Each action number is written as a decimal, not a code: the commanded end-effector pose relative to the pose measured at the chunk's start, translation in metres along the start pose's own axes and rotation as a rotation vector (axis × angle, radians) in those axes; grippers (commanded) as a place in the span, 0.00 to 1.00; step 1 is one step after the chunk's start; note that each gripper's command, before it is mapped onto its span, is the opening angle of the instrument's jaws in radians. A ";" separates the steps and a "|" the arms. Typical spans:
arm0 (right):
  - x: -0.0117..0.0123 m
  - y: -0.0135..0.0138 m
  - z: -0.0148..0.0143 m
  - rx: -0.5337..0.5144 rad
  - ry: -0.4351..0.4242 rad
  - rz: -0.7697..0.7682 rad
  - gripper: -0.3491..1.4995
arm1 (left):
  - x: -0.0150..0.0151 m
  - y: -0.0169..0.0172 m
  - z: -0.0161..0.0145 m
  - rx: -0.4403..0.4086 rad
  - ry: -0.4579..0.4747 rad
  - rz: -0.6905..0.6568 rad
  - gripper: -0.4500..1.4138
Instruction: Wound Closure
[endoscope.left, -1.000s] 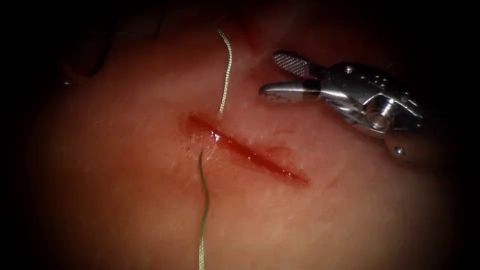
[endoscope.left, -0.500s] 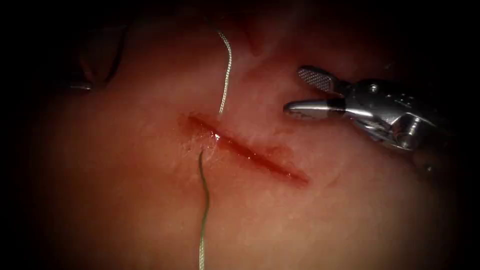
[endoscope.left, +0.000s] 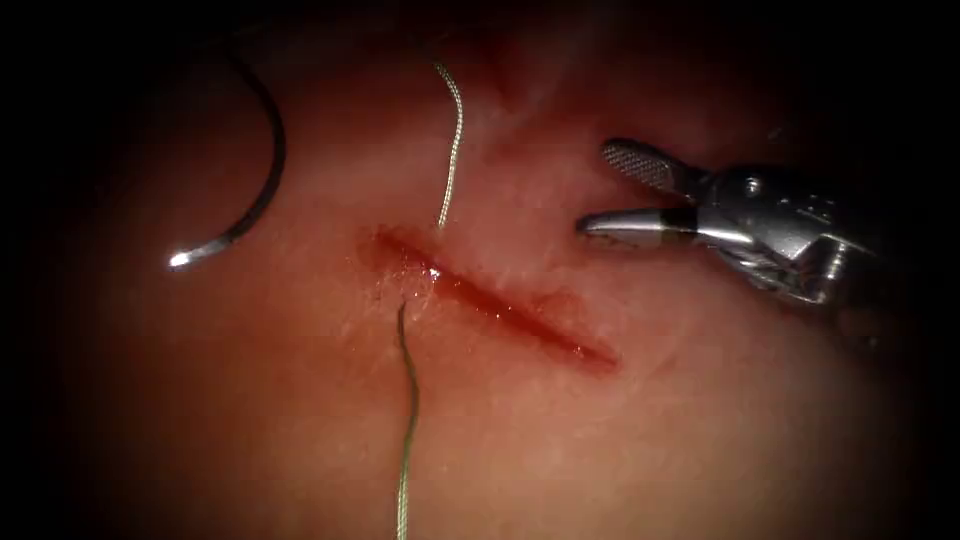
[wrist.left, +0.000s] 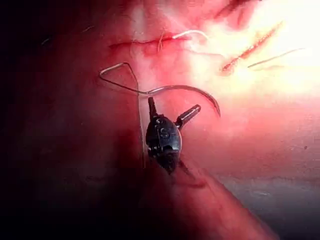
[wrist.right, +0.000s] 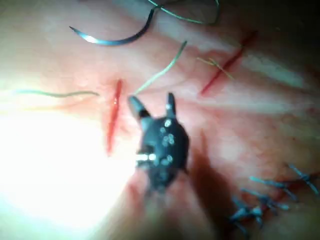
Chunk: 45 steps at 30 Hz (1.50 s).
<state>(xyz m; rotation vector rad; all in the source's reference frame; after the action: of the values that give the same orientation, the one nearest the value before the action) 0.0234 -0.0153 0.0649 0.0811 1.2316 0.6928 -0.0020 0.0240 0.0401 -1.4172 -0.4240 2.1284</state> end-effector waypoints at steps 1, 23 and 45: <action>-0.0003 -0.0001 0.0008 0.004 0.000 -0.002 0.90 | 0.0002 0.0003 0.0007 -0.029 0.006 0.035 0.78; 0.0017 -0.0011 -0.0026 0.067 -0.085 -0.100 0.88 | 0.0034 0.0203 0.0161 -0.317 -0.208 0.842 0.61; 0.0007 -0.0017 -0.0023 0.063 -0.083 -0.116 0.86 | 0.0028 0.0293 0.0203 -0.514 -0.132 0.954 0.66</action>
<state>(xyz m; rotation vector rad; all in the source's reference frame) 0.0215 -0.0170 0.0623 0.0887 1.1659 0.5461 -0.0286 0.0029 0.0297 -2.0590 -0.4087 3.0270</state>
